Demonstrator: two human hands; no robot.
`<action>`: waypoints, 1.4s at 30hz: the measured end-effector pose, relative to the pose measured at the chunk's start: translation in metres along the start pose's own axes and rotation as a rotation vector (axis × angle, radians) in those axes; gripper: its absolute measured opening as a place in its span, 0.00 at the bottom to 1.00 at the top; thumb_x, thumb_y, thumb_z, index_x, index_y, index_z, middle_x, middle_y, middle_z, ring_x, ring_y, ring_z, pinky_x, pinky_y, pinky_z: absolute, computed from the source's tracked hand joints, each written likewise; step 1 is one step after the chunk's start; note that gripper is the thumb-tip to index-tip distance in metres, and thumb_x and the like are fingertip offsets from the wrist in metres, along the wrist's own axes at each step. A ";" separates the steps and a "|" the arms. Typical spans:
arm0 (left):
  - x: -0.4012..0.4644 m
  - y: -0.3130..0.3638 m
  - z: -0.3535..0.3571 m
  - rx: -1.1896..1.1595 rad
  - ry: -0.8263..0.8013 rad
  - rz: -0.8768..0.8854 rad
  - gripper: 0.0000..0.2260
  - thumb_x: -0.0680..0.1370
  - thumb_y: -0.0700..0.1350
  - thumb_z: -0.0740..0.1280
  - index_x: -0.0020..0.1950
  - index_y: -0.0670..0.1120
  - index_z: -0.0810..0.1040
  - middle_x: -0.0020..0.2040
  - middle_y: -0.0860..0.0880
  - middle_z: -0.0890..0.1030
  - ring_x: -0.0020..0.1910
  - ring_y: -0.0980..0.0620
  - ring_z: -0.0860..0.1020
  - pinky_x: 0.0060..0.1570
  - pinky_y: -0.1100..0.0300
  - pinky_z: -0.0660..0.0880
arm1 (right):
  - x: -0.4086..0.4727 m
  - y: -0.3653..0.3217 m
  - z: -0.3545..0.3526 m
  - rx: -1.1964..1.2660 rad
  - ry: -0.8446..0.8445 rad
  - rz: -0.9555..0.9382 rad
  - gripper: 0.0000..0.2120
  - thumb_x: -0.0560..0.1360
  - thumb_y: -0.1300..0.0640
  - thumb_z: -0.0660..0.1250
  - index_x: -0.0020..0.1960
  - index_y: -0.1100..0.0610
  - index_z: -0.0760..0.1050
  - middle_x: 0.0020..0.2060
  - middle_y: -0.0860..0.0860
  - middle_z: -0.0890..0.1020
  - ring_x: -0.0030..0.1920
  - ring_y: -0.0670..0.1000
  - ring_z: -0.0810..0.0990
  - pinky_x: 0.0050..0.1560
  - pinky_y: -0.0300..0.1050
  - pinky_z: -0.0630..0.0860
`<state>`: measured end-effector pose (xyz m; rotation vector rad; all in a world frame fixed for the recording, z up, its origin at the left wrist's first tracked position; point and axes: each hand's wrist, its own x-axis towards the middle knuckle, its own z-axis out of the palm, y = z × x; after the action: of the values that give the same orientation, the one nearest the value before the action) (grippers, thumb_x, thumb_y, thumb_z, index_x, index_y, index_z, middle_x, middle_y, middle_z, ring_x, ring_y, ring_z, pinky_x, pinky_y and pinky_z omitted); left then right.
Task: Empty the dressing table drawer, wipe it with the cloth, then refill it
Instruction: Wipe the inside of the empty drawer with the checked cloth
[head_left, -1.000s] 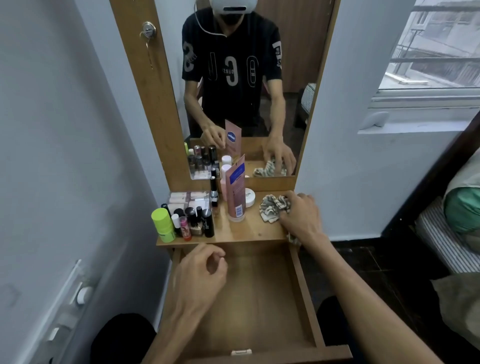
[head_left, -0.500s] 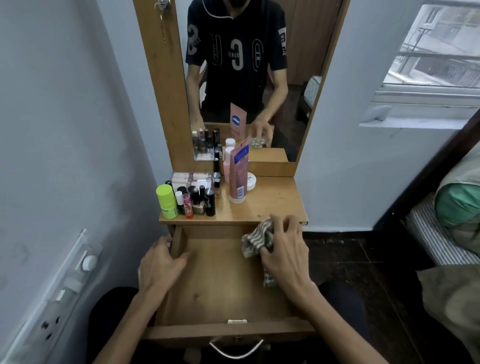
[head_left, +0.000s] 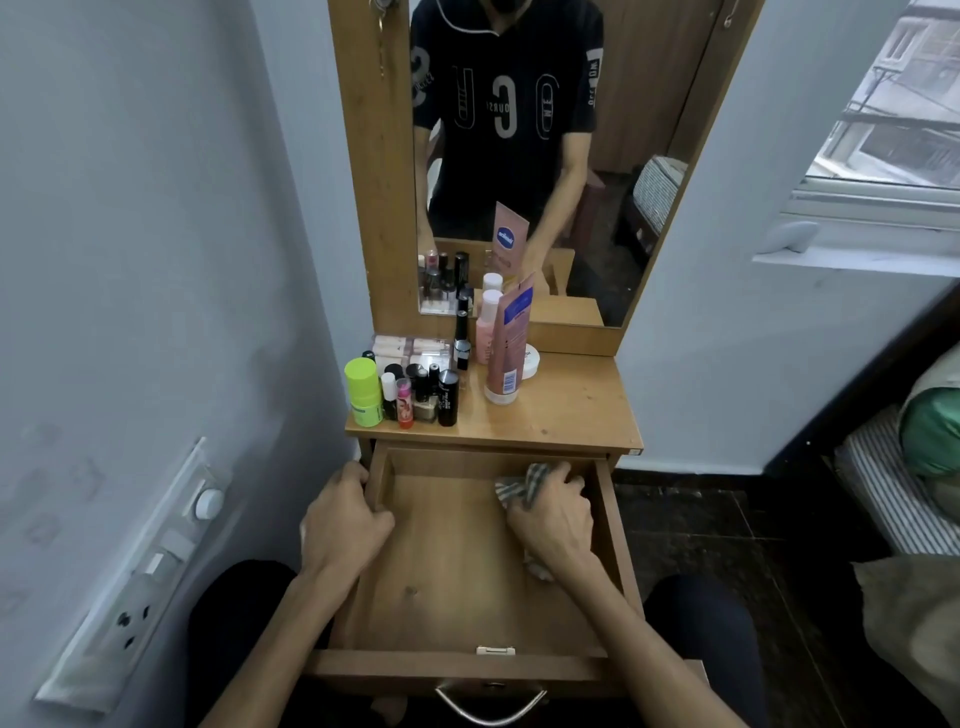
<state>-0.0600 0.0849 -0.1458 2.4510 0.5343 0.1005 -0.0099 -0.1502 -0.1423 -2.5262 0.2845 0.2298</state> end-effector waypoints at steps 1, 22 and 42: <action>0.000 -0.004 -0.001 -0.010 0.001 -0.011 0.13 0.69 0.42 0.69 0.52 0.49 0.73 0.47 0.51 0.80 0.44 0.47 0.78 0.42 0.53 0.74 | -0.002 -0.006 0.010 -0.011 -0.024 -0.023 0.36 0.76 0.43 0.74 0.73 0.59 0.61 0.68 0.61 0.72 0.63 0.63 0.79 0.62 0.55 0.78; -0.022 0.021 0.011 0.220 0.037 0.180 0.28 0.72 0.44 0.74 0.72 0.44 0.72 0.67 0.42 0.70 0.64 0.42 0.75 0.59 0.46 0.78 | -0.066 -0.050 0.035 -0.430 -0.621 -0.414 0.22 0.79 0.54 0.70 0.71 0.59 0.73 0.65 0.61 0.78 0.65 0.63 0.79 0.59 0.50 0.76; -0.026 0.032 0.014 -0.067 -0.137 0.582 0.26 0.72 0.38 0.71 0.70 0.50 0.75 0.67 0.58 0.74 0.61 0.60 0.74 0.59 0.73 0.69 | -0.011 -0.023 0.016 0.019 -0.299 -0.284 0.33 0.72 0.51 0.75 0.75 0.51 0.69 0.66 0.57 0.73 0.65 0.61 0.78 0.68 0.56 0.76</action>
<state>-0.0693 0.0433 -0.1366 2.4500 -0.2489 0.1813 -0.0167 -0.1212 -0.1408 -2.4343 -0.1883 0.4808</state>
